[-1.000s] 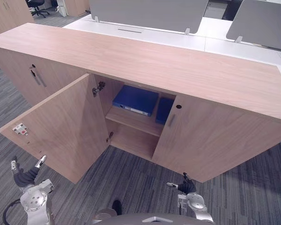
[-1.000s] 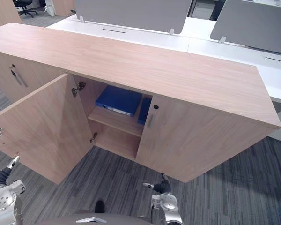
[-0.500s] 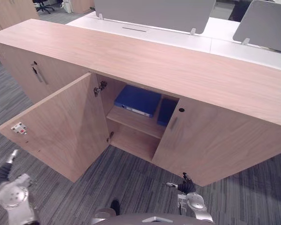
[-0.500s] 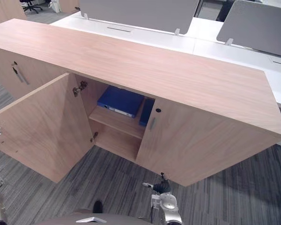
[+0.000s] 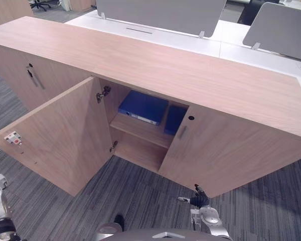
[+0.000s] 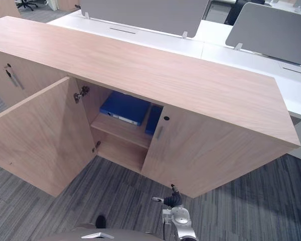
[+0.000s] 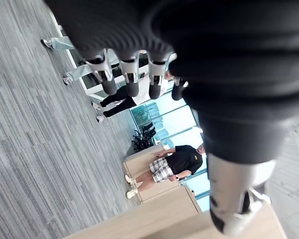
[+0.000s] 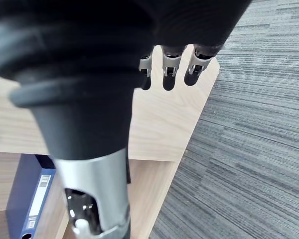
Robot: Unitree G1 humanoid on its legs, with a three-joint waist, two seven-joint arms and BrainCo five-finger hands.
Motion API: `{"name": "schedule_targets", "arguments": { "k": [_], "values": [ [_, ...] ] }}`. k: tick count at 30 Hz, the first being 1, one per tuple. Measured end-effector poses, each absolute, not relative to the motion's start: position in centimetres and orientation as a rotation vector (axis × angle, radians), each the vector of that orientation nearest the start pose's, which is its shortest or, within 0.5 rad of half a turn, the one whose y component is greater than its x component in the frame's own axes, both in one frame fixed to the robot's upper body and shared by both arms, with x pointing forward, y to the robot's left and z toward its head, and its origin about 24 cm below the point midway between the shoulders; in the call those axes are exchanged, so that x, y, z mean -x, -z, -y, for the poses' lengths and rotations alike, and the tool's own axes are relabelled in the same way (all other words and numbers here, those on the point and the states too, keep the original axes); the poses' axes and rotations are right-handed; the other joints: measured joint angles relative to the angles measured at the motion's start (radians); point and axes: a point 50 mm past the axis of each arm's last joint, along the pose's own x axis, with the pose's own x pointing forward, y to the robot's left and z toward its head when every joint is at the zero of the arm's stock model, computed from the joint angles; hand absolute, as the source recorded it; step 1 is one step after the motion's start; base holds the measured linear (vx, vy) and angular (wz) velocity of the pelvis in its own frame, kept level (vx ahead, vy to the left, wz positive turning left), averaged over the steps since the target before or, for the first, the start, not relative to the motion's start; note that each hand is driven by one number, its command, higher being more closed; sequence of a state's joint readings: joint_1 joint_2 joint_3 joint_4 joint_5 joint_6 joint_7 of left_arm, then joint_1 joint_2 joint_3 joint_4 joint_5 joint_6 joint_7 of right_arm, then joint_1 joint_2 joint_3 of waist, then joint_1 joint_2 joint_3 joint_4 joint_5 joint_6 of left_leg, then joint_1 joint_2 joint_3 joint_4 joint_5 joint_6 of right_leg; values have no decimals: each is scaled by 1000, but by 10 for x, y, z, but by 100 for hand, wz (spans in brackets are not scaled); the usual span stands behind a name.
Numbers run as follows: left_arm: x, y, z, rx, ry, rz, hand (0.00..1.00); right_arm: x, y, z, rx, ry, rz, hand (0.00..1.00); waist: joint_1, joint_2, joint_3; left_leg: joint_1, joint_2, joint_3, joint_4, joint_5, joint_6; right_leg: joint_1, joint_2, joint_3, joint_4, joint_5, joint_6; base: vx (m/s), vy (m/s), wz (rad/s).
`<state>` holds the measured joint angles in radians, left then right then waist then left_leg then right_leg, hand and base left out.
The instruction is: Walk over to the cabinet, pick up the folder, carry it to the office cabinet, place the folder inside the office cabinet, then close the office cabinet door
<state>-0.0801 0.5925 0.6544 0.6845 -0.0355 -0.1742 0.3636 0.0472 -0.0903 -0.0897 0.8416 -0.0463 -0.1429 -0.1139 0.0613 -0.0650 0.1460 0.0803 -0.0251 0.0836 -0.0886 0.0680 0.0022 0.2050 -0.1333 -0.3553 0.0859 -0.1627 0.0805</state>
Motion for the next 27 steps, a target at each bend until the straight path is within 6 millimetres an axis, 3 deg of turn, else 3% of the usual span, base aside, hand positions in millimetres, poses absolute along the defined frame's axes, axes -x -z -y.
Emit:
{"name": "schedule_targets", "arguments": {
  "k": [8,17,27],
  "values": [
    [-187,-63,-439,-455,-1045,-179,0,-152,126,202,139,207,-756,0,20,-13,-7,-7,0,29,1,-6,-9,-21,0,50,3,3,3,90,-8,-6],
    [-200,-47,-421,-464,-928,-227,0,-150,127,201,139,204,-760,0,25,-12,-7,-7,7,55,0,-4,-9,-47,0,94,33,3,2,-20,-7,-8],
    [-198,-13,-374,-289,-853,-209,0,-143,130,202,133,209,-779,0,23,-7,-6,-11,6,55,0,-5,-8,-52,-4,99,19,-2,-2,-94,9,1]
  ]
}}
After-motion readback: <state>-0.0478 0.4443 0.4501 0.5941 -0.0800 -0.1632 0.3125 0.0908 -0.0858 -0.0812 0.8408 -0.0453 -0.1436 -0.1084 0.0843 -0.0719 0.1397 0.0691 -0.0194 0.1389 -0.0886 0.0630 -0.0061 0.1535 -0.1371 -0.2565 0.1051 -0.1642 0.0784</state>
